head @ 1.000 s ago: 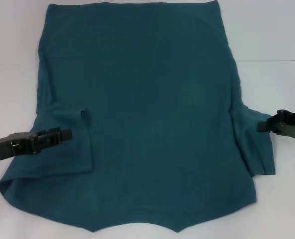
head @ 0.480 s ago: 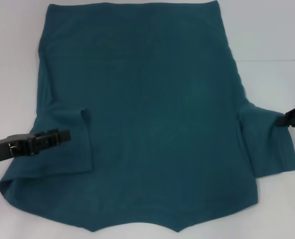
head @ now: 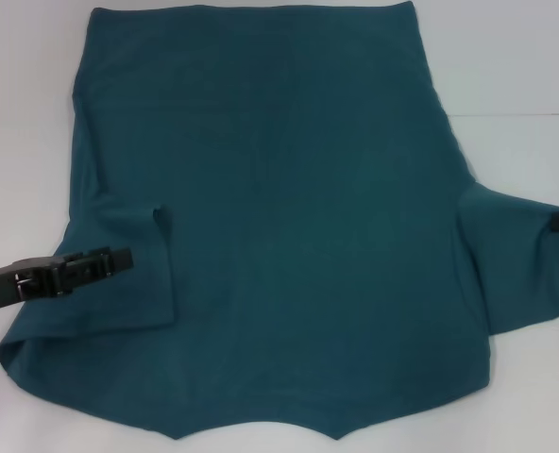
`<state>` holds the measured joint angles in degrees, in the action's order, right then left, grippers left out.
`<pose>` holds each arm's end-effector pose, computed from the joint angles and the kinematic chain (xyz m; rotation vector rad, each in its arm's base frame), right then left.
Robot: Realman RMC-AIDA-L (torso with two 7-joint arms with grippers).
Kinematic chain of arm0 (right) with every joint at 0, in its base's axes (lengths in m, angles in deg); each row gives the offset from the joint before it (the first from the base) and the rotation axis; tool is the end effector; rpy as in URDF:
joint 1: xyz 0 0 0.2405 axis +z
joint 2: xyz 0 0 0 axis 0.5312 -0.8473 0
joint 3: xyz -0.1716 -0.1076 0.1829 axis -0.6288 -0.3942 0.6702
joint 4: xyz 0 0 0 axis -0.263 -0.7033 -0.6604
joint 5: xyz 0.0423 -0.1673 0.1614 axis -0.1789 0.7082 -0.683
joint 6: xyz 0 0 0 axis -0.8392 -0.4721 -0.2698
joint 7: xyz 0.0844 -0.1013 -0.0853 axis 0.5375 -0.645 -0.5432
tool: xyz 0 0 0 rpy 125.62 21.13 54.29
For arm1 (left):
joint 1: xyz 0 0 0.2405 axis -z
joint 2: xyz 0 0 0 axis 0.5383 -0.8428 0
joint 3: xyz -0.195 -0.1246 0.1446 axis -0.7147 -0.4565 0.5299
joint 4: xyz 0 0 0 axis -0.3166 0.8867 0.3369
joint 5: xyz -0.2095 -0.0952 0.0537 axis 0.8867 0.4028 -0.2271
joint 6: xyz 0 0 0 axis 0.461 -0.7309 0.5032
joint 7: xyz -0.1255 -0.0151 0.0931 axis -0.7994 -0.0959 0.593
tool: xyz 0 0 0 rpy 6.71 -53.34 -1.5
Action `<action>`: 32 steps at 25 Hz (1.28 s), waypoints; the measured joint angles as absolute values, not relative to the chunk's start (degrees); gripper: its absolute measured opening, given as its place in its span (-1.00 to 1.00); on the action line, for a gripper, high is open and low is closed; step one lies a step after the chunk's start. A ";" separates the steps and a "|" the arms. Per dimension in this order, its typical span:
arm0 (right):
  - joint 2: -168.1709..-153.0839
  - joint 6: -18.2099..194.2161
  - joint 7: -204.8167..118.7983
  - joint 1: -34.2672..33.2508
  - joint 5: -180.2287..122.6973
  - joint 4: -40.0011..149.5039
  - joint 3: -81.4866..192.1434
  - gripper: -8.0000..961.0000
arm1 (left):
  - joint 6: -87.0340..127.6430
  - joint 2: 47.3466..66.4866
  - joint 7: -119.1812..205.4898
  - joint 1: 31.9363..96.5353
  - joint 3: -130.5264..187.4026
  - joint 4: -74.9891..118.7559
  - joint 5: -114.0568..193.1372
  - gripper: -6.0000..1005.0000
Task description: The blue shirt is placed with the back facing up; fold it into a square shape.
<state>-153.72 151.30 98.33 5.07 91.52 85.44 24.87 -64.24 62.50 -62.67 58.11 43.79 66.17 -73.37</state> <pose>0.3560 0.4315 0.0784 -1.9182 1.8168 0.3267 -0.3424 0.3373 0.0326 -2.3080 -1.3510 -0.7886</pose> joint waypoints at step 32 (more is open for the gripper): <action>-153.91 158.42 101.45 14.76 100.29 89.84 20.94 -0.94 | -63.75 62.57 -63.97 58.58 43.79 66.17 -73.37 0.02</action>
<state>-153.91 158.42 101.45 14.76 100.29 89.84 20.94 -63.75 62.57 -63.97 58.58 43.79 66.17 -73.37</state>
